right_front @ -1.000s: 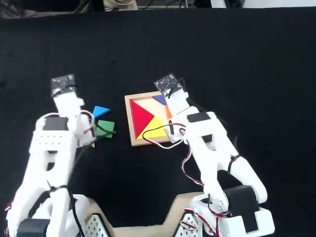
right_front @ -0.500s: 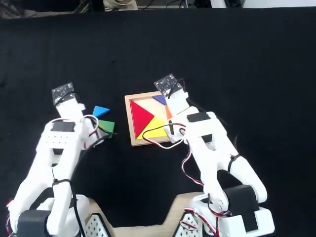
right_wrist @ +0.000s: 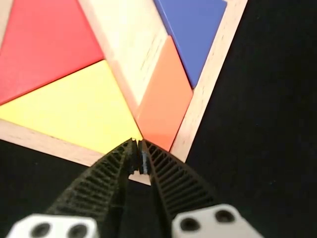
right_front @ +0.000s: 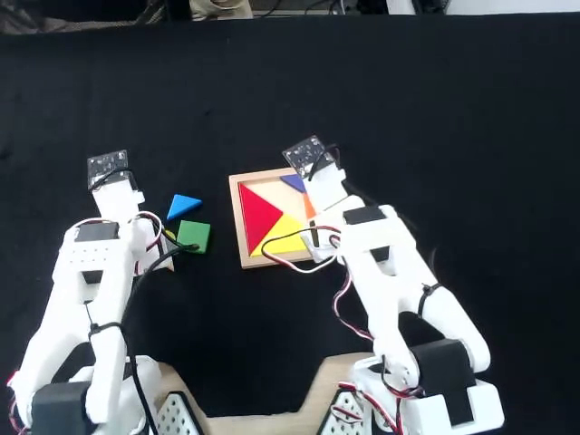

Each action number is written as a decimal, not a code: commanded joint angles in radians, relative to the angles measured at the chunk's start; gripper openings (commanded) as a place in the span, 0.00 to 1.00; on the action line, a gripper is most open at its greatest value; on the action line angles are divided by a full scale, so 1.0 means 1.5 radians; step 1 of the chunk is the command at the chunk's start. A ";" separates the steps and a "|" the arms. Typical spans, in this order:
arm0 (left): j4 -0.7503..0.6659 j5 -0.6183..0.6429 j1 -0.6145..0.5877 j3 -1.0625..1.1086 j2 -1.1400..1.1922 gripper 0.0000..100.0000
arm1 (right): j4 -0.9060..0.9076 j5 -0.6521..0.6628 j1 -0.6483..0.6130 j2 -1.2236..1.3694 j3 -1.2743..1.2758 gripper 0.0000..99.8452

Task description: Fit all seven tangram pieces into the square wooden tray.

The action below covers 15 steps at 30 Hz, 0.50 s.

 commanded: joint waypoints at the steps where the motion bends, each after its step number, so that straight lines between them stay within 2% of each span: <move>1: -0.033 -0.010 0.006 -0.031 0.027 0.22 | -0.003 0.001 0.007 -0.002 -0.037 0.01; 7: -0.048 -0.020 0.001 -0.072 0.122 0.22 | -0.003 0.001 0.007 -0.002 -0.037 0.01; 15: -0.059 -0.021 0.002 -0.094 0.140 0.22 | -0.003 0.001 0.007 -0.002 -0.037 0.01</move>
